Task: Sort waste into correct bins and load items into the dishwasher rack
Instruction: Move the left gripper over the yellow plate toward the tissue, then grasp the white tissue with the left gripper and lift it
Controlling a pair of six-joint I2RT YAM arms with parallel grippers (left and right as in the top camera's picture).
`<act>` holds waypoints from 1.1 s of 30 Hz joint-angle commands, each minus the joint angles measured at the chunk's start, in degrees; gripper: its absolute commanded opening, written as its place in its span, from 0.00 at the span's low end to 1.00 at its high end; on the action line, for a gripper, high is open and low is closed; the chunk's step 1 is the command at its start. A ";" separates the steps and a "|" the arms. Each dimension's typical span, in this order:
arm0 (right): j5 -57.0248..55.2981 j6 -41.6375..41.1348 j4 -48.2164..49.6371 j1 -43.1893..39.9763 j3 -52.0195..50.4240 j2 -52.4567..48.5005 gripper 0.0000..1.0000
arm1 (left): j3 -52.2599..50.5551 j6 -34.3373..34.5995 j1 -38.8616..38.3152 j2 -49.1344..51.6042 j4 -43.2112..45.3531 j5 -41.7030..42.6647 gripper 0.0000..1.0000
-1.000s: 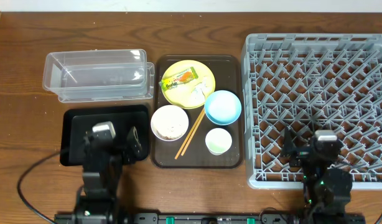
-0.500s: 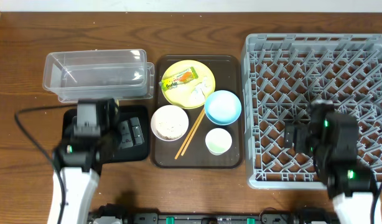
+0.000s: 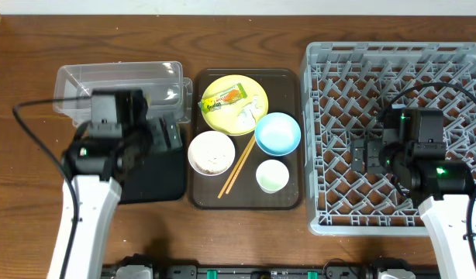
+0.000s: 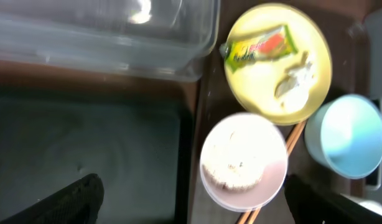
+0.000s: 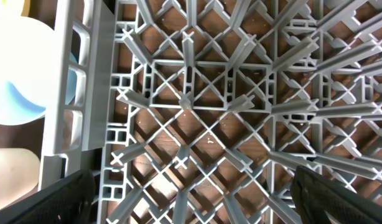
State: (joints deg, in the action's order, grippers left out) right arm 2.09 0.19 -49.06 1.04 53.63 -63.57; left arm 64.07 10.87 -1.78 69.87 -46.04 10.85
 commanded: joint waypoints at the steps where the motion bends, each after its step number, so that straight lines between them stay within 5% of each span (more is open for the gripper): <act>1: 0.98 -1.03 -0.02 0.26 1.22 -0.09 0.99 | 7.28 -1.22 -1.57 5.95 0.55 0.92 0.95; 7: 0.98 -1.03 -0.02 0.26 1.22 -0.09 0.99 | 16.22 -3.37 -6.56 17.51 3.78 0.94 0.95; 20: 0.98 -1.03 -0.07 0.26 1.22 -0.09 0.99 | 16.41 -3.37 -19.19 35.08 16.26 0.81 0.86; 33: 0.98 -1.03 -0.46 0.26 1.22 -0.09 0.99 | 16.41 -3.34 -22.77 46.23 19.78 -0.59 0.77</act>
State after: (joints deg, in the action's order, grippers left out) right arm 2.83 0.19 -49.28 1.04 53.65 -63.61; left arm 79.77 7.92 -24.60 114.48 -26.33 11.35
